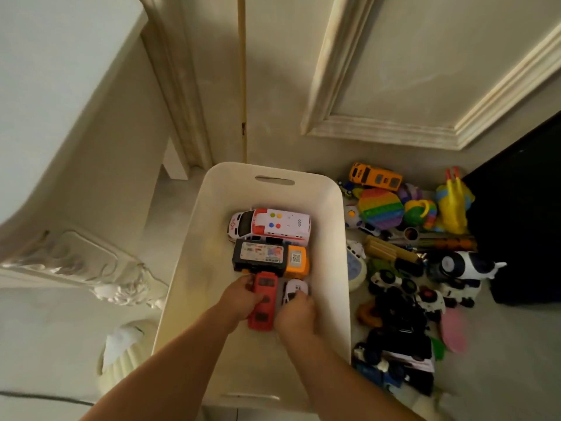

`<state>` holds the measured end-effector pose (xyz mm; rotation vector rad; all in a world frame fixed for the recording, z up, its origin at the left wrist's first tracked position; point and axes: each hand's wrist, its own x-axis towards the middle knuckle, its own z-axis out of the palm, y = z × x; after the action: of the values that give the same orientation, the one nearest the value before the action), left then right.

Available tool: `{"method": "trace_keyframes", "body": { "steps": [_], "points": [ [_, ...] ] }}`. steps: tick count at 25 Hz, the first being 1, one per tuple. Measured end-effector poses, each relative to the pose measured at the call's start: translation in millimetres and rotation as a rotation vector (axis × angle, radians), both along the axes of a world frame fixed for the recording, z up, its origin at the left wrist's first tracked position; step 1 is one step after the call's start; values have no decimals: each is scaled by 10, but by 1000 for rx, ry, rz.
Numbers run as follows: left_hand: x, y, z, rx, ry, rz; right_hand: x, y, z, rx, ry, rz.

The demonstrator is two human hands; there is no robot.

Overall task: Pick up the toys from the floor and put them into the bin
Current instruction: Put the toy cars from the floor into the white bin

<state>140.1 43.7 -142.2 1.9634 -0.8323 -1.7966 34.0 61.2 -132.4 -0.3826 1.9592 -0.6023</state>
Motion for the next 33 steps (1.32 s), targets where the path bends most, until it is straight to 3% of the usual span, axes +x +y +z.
{"method": "trace_keyframes", "body": {
  "steps": [4,8,11,13,15,18,20,24,27,31,33],
  "points": [
    [-3,22,163,41,-11,-80,-67,-67,-7,84,7,345],
    [-151,-120,606,-11,-297,-424,-166,-67,440,-82,97,571],
    [-430,-309,1194,-119,-308,-571,-387,-122,1026,-367,14,470],
    [-714,-325,1533,-339,-362,-573,-759,-108,1347,-552,77,331],
    [-1038,-214,1703,-559,-390,-549,-1266,-71,1442,-610,139,169],
    [-1558,47,1613,-475,-57,-531,-2110,109,1244,-425,208,27],
    [-1866,182,1371,-356,34,-614,-2527,311,906,-239,251,24],
    [-2199,371,844,-177,-42,-657,-2814,669,284,-41,224,235],
    [-2296,393,564,-113,-90,-670,-2777,824,102,-70,222,371],
    [-2336,342,486,-98,-167,-793,-2799,882,44,-144,465,536],
    [-2331,309,453,-207,-186,-847,-2841,834,161,-179,390,487]
  ]
}}
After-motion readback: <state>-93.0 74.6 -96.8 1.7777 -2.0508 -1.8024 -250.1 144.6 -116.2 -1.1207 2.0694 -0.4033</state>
